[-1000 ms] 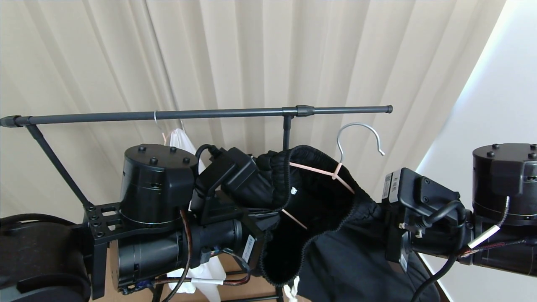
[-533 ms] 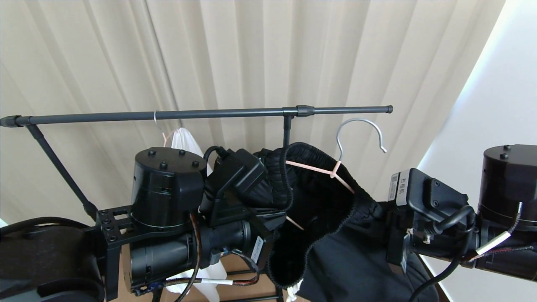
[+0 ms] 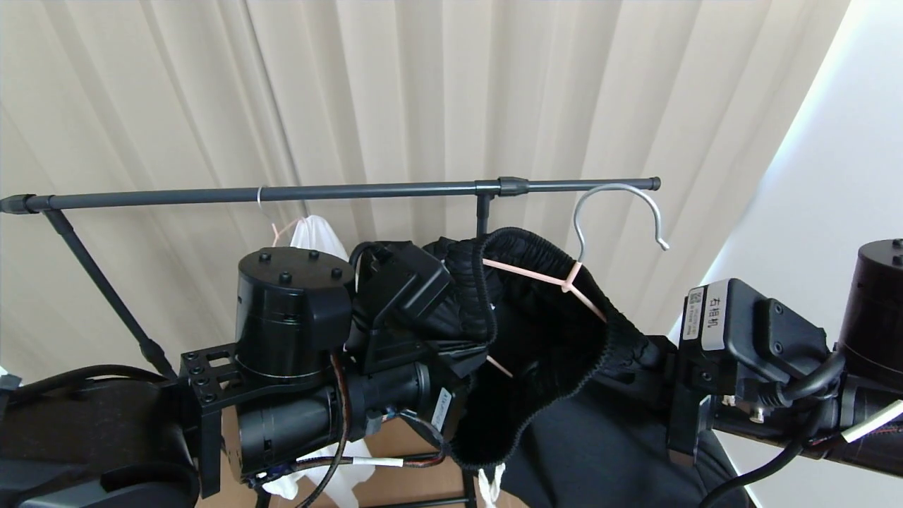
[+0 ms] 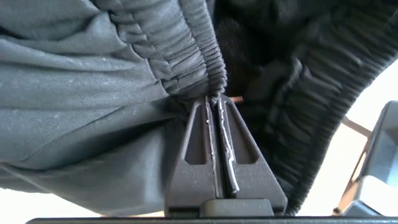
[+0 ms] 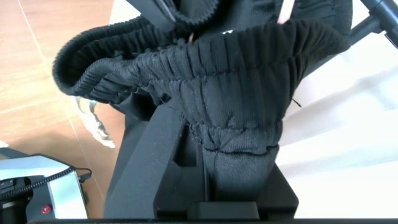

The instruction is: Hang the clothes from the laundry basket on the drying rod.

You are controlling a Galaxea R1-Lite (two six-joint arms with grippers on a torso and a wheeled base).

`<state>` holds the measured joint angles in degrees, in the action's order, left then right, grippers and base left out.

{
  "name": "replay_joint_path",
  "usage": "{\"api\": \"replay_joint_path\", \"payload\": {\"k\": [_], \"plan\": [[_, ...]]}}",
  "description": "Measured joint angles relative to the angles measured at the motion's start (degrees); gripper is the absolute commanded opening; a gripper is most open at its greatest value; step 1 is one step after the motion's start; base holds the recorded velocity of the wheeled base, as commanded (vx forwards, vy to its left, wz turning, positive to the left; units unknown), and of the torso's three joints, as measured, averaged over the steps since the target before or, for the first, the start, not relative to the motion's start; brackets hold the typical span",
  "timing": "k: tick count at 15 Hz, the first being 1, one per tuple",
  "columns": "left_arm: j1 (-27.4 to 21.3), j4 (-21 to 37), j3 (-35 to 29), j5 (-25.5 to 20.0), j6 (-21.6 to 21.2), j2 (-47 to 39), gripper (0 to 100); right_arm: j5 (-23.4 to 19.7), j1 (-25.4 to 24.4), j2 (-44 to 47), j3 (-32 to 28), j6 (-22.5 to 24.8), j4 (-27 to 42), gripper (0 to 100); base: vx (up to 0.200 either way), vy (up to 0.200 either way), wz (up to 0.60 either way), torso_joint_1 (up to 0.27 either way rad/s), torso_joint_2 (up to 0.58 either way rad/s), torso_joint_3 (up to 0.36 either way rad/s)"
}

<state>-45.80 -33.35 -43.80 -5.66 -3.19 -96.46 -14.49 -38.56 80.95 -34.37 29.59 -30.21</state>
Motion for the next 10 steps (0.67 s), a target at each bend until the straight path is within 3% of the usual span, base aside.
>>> {"api": "replay_joint_path", "payload": {"k": [10], "plan": [[-1.2, -4.3, 6.3, 0.5, -0.7, 6.2, 100, -0.1, 0.0, -0.4, 1.2, -0.1, -0.4, 0, 0.0, 0.0, 0.0, 0.0, 0.0, 0.0]]}}
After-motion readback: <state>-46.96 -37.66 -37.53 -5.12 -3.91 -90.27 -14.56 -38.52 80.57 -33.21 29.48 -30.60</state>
